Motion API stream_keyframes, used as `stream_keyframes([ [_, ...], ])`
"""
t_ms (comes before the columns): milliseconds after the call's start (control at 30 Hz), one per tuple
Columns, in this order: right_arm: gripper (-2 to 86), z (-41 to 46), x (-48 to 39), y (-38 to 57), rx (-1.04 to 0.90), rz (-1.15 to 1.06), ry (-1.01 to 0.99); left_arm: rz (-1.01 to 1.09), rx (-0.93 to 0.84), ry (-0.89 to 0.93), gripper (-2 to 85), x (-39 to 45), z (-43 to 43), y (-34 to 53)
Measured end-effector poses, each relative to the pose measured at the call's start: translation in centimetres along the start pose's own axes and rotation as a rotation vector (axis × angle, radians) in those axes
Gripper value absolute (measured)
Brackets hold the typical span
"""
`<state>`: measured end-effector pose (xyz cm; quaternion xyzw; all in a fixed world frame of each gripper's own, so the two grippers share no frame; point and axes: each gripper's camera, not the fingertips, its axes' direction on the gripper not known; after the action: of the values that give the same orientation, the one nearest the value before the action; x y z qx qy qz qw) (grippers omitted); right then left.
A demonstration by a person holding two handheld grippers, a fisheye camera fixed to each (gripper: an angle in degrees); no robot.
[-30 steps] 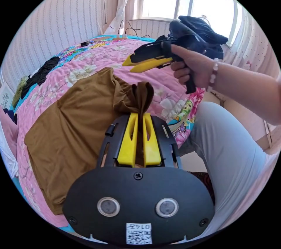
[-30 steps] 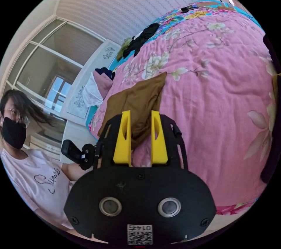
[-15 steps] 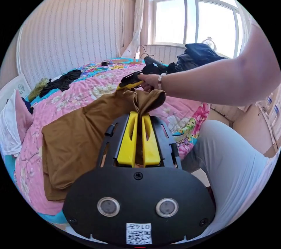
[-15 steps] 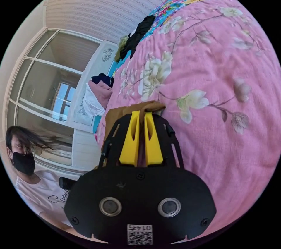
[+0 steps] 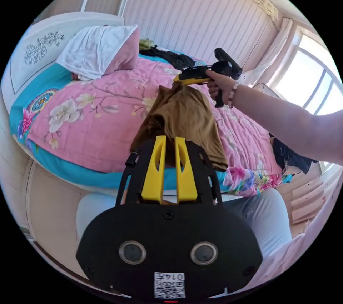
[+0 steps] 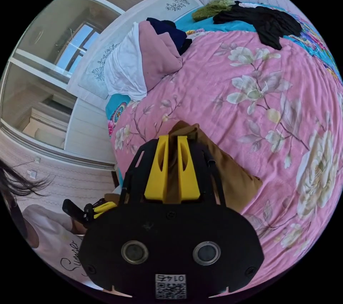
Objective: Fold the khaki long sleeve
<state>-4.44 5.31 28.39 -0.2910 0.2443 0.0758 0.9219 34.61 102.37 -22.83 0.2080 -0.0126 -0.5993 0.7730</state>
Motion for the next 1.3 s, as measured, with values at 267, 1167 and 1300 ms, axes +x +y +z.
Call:
stream_keyframes([
  [267,5.6,-3.5,-0.9,-0.8,0.036,-0.052,0.065,-0.133,-0.006,0.01,4.4,-4.5,-1.2,-0.4],
  [1167,0.5,-23.9,-10.3,20.6,0.424,-0.139,0.226,0.335,0.228,0.241,-0.5,2.5,-8.3,-6.9],
  [1300,0.6,-30.5,-10.2,30.6,0.522,-0.07,0.264,0.41,0.262,0.312,-0.6,6.1,-10.6,-8.2],
])
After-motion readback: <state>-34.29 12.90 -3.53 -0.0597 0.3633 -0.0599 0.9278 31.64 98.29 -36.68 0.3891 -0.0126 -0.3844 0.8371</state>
